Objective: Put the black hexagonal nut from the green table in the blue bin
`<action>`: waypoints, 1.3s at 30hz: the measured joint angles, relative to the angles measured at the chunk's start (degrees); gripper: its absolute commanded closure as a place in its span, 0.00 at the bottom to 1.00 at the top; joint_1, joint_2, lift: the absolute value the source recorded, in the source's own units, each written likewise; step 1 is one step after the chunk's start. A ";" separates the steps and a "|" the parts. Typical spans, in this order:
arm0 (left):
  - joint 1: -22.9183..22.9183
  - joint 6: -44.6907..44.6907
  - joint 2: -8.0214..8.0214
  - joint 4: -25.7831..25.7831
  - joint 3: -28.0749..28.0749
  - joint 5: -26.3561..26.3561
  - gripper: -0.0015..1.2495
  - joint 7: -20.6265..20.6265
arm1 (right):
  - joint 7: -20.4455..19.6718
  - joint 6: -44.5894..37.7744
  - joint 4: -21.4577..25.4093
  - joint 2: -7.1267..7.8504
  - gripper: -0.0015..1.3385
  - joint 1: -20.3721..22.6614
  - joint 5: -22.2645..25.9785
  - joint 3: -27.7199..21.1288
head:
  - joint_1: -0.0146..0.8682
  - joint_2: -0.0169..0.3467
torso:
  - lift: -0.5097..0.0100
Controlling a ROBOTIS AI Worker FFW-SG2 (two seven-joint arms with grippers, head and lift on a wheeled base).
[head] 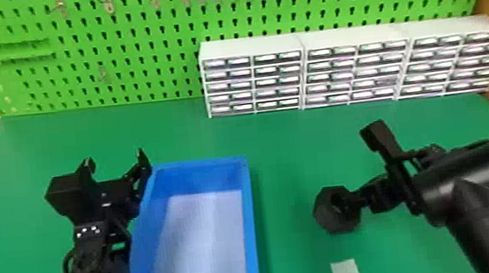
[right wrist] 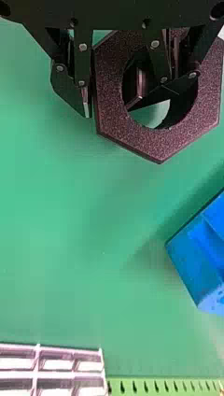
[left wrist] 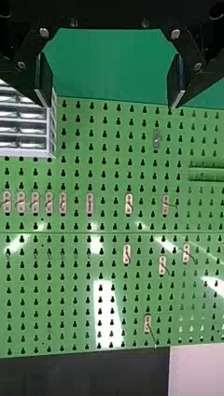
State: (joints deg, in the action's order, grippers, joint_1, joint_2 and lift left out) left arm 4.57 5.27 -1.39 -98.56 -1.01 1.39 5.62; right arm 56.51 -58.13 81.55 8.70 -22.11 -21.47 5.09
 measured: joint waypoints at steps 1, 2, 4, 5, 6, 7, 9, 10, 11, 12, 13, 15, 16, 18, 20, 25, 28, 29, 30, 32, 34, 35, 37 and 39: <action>0.00 0.00 0.01 0.04 0.01 0.00 0.25 0.00 | 0.00 0.15 0.10 -0.04 0.74 0.02 0.37 -0.46 | 0.76 0.20 | 0.80; 0.00 0.00 0.02 0.07 0.03 0.00 0.25 0.00 | 0.00 0.38 0.23 -0.10 0.74 0.03 0.98 -1.15 | 0.76 0.20 | 0.80; 0.00 0.00 0.04 0.13 0.07 0.00 0.25 0.00 | -0.11 0.77 0.40 -0.20 0.74 0.04 2.11 -2.25 | 0.76 0.20 | 0.80; -0.01 0.00 0.05 0.18 0.11 0.00 0.25 0.00 | -0.29 1.02 0.62 -0.26 0.74 0.04 2.89 -2.96 | 0.76 0.20 | 0.80; -0.02 0.00 0.06 0.21 0.14 0.00 0.25 0.00 | -0.47 1.19 0.86 -0.31 0.74 0.04 3.46 -3.46 | 0.76 0.20 | 0.80; -0.03 0.00 0.06 0.26 0.18 0.00 0.25 0.00 | -0.69 1.32 1.18 -0.35 0.74 0.04 3.98 -3.92 | 0.76 0.20 | 0.80; -0.06 0.00 0.07 0.35 0.27 0.00 0.25 0.00 | -1.43 1.61 2.20 -0.41 0.74 0.06 5.16 -4.84 | 0.76 0.20 | 0.80; -0.08 0.00 0.07 0.39 0.32 0.00 0.25 0.00 | -1.95 1.77 2.69 -0.41 0.75 0.11 5.79 -5.21 | 0.76 0.20 | 0.80; -0.10 0.00 0.07 0.44 0.38 0.00 0.25 0.00 | -2.56 1.95 3.21 -0.41 0.75 0.18 6.55 -5.58 | 0.76 0.20 | 0.80; -0.12 0.00 0.07 0.48 0.44 0.00 0.25 0.00 | -3.24 2.17 3.73 -0.41 0.75 0.27 7.47 -5.97 | 0.76 0.20 | 0.80; -0.15 0.00 0.07 0.53 0.51 0.00 0.25 0.00 | -4.25 2.48 4.43 -0.43 0.75 0.43 8.85 -6.50 | 0.76 0.20 | 0.80; -0.21 0.00 0.07 0.64 0.62 0.01 0.25 0.05 | -6.12 3.06 5.83 -0.50 0.75 0.77 11.13 -7.34 | 0.76 0.20 | 0.80; -0.22 0.00 0.07 0.67 0.66 0.01 0.25 0.07 | -6.87 3.28 6.51 -0.53 0.75 0.92 11.91 -7.62 | 0.76 0.20 | 0.80; -0.25 0.00 0.07 0.71 0.74 0.01 0.25 0.09 | -8.46 3.78 8.32 -0.59 0.75 1.27 13.24 -8.04 | 0.76 0.20 | 0.80; -0.26 0.00 0.07 0.74 0.80 0.01 0.25 0.09 | -9.77 4.15 10.09 -0.61 0.75 1.58 14.27 -8.24 | 0.76 0.20 | 0.80; -0.29 0.00 0.07 0.80 0.93 -0.01 0.25 0.19 | -11.91 4.65 13.66 -0.59 0.75 2.07 16.81 -8.34 | 0.76 0.20 | 0.80; -0.35 0.03 0.07 0.82 1.09 -0.06 0.26 0.37 | -12.61 4.73 15.71 -0.52 0.75 2.26 18.13 -8.08 | 0.76 0.20 | 0.80; -0.35 0.04 0.07 0.83 1.14 -0.07 0.26 0.44 | -12.77 4.74 16.49 -0.49 0.75 2.29 18.59 -7.91 | 0.76 0.20 | 0.80; -0.35 0.05 0.07 0.83 1.18 -0.07 0.26 0.50 | -12.85 4.75 17.03 -0.46 0.75 2.31 18.90 -7.75 | 0.76 0.20 | 0.80; -0.35 0.07 0.07 0.83 1.23 -0.06 0.26 0.59 | -12.96 4.74 18.24 -0.40 0.75 2.36 19.54 -7.26 | 0.76 0.20 | 0.80; -0.35 0.08 0.07 0.83 1.26 -0.02 0.26 0.66 | -13.03 4.73 19.11 -0.36 0.75 2.43 20.06 -6.75 | 0.76 0.20 | 0.80; -0.35 0.08 0.07 0.83 1.26 0.00 0.26 0.69 | -13.09 4.72 19.59 -0.33 0.75 2.45 20.47 -6.36 | 0.76 0.20 | 0.80; -0.35 0.08 0.07 0.83 1.26 0.05 0.26 0.71 | -13.23 4.67 20.14 -0.29 0.75 2.44 21.20 -5.68 | 0.76 0.20 | 0.80; -0.35 0.08 0.07 0.83 1.25 0.12 0.26 0.71 | -13.36 4.61 20.49 -0.24 0.75 2.41 21.93 -4.90 | 0.76 0.20 | 0.80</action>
State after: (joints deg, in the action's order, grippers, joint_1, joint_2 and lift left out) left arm 4.21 5.36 -1.32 -97.73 0.24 1.52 6.34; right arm 43.15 -53.53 102.03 8.47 -19.70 0.46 0.19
